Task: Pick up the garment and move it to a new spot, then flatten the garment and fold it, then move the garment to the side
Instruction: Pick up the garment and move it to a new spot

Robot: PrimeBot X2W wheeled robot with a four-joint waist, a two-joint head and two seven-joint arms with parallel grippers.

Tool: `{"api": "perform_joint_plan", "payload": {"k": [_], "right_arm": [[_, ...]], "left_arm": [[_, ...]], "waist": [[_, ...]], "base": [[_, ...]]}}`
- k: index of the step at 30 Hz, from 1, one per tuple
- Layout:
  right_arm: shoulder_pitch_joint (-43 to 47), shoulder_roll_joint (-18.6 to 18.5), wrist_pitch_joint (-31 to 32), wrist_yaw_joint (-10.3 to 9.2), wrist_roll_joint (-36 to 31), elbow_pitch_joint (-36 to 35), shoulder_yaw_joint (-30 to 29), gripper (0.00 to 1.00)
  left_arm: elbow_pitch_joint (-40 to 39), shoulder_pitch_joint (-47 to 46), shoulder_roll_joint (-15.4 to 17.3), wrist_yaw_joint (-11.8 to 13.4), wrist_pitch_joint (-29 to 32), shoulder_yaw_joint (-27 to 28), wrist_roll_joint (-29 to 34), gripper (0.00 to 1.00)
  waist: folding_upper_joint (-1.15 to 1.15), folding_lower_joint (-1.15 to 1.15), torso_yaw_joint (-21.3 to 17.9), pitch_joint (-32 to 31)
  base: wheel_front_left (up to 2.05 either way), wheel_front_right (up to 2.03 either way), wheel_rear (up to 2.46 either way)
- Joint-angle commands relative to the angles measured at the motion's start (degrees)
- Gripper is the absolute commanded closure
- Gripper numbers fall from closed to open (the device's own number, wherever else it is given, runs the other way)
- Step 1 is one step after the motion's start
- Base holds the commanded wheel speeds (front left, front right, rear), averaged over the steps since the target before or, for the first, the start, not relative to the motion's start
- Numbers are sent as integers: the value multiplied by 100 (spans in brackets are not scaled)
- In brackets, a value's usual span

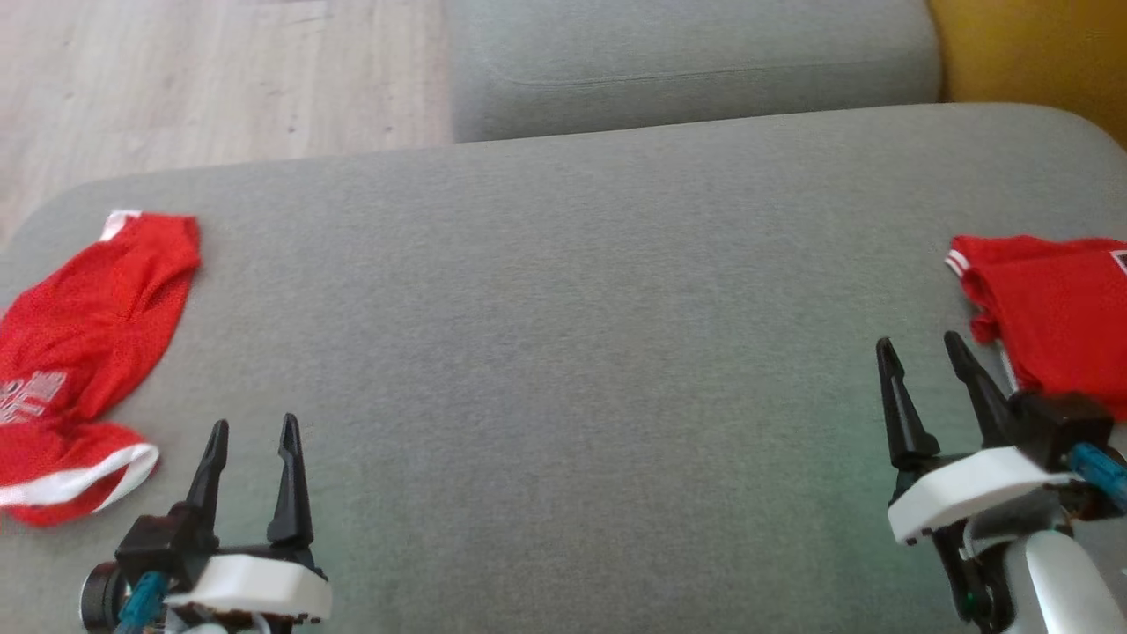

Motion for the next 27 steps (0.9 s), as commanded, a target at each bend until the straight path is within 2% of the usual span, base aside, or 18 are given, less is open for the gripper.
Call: {"api": "perform_joint_plan", "payload": {"k": [1,7,12,13,16,21,27], "right_arm": [[-92,7,31,39,-45,-253,93,0],[58,69,80,39,-50,-327,97,0],[66,120,82,39,-51,-356,178,0],[55,133,71,39,-22,-339,217,0],[36,156,57,39,-10,-304,283,0],[-29,167,44,39,-2,-237,363,0],[-67,175,37,39,-33,-191,397,0]], "left_arm": [[-156,-273,69,-11,-70,240,22,0],[-109,-254,46,-1,-70,209,52,0],[-158,-244,104,24,-35,209,62,0],[-190,-242,141,27,-1,204,65,0],[-247,-226,180,50,27,213,61,0],[-295,-141,242,85,45,277,3,0],[-346,-49,257,141,48,321,-55,0]], "waist": [[0,0,146,-1],[0,0,859,-116],[0,0,1614,-132],[0,0,1906,-128],[0,0,2286,-121],[0,0,2693,-71],[0,0,2847,-25]], "base": [[0,0,0],[0,0,0],[0,0,0],[0,0,0],[0,0,0],[0,0,0],[0,0,0]]}}
